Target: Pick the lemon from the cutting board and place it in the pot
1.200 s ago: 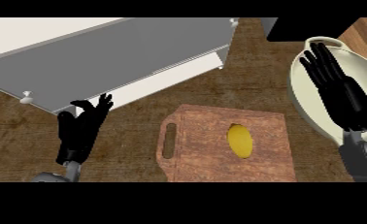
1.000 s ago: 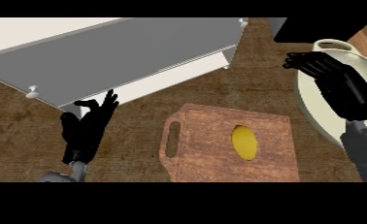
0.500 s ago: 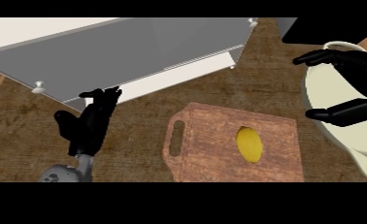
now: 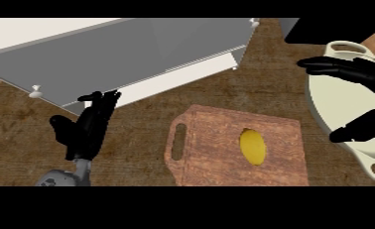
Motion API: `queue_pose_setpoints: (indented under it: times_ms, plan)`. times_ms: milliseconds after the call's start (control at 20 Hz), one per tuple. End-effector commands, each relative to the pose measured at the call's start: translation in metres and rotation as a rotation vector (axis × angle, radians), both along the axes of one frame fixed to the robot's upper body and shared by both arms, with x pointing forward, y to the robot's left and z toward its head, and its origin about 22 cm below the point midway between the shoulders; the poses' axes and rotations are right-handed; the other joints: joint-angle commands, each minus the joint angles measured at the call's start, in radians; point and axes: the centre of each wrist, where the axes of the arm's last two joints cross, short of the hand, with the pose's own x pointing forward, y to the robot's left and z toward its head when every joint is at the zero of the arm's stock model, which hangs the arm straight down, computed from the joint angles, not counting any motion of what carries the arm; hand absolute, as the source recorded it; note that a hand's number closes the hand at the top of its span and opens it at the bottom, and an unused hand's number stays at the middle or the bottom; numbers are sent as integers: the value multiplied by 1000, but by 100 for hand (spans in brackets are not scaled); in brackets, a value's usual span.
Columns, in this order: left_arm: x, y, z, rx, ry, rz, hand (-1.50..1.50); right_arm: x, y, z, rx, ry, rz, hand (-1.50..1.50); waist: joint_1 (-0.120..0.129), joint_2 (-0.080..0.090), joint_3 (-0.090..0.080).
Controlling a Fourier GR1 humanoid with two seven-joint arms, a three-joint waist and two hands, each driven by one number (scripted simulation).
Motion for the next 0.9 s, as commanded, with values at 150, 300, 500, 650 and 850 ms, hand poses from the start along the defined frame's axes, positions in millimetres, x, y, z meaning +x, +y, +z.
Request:
queue_pose_setpoints:
  times_ms: [150,300,500,650,850]
  plan:
    - [39,19,61,0,-295,95,0,-7,19,-8,-291,-26,158,-150,-14,-16,12]
    - [40,19,65,-6,-296,75,0,-6,29,-13,-322,-32,166,-150,-17,-17,12]
    - [37,27,61,-2,-293,97,0,-10,43,-29,-401,-13,158,-150,-18,-19,11]
    - [35,36,65,19,-297,97,0,-16,46,-38,-457,2,147,-150,-26,-23,11]
    - [38,30,58,14,-305,110,0,-18,56,-59,-495,43,148,-150,-29,-18,11]
